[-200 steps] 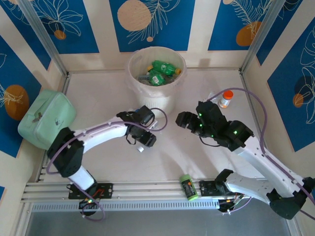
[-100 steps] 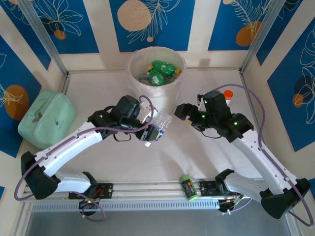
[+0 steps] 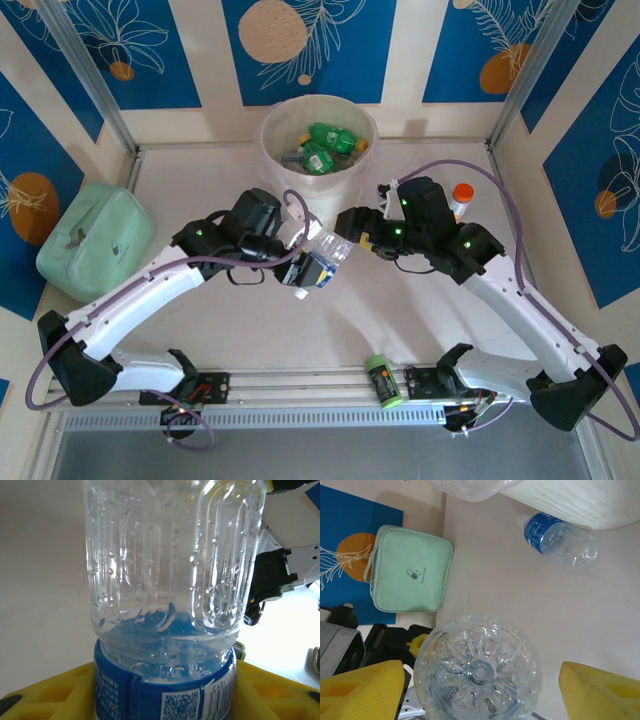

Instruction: Put the plastic bottles in the bin

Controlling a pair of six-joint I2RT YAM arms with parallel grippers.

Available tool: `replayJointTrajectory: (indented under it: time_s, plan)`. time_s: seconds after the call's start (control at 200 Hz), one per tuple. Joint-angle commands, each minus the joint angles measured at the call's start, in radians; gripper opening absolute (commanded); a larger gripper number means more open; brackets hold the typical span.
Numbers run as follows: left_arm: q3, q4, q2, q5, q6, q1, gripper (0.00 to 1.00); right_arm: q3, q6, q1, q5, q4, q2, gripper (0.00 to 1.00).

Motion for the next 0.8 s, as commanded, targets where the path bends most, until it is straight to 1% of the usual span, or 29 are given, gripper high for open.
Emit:
replayJointTrajectory:
  time_s: [0.0, 0.245, 0.44, 0.5, 0.55, 0.585, 0.675, 0.75, 0.795]
  plan:
    - [0.042, -0.016, -0.012, 0.029, 0.032, -0.009, 0.54, -0.014, 0.008, 0.012, -0.046, 0.035, 0.012, 0.80]
    - [0.038, 0.000, -0.019, 0.021, 0.035, -0.008, 0.54, -0.041, 0.024, 0.026, -0.043, 0.051, 0.016, 0.78]
    - [0.031, 0.007, -0.024, 0.013, 0.037, -0.008, 0.54, -0.052, 0.033, 0.028, -0.031, 0.055, 0.010, 0.69]
    - [0.029, 0.009, -0.025, 0.010, 0.037, -0.009, 0.56, -0.050, 0.033, 0.028, -0.028, 0.055, 0.008, 0.66]
    - [0.028, 0.012, -0.027, 0.001, 0.036, -0.008, 0.60, -0.047, 0.032, 0.027, -0.026, 0.054, 0.006, 0.63]
    - [0.025, 0.015, -0.028, -0.005, 0.034, -0.008, 0.65, -0.044, 0.032, 0.027, -0.026, 0.054, 0.006, 0.62]
    - [0.016, 0.033, -0.035, -0.035, 0.021, -0.008, 0.82, -0.038, 0.030, 0.025, -0.024, 0.054, 0.005, 0.60]
    - [0.010, 0.042, -0.043, -0.069, 0.007, -0.008, 0.99, -0.034, 0.032, 0.024, -0.020, 0.055, 0.002, 0.59]
    - [0.013, 0.039, -0.050, -0.100, -0.003, -0.007, 1.00, -0.028, 0.030, 0.021, -0.016, 0.055, 0.000, 0.59]
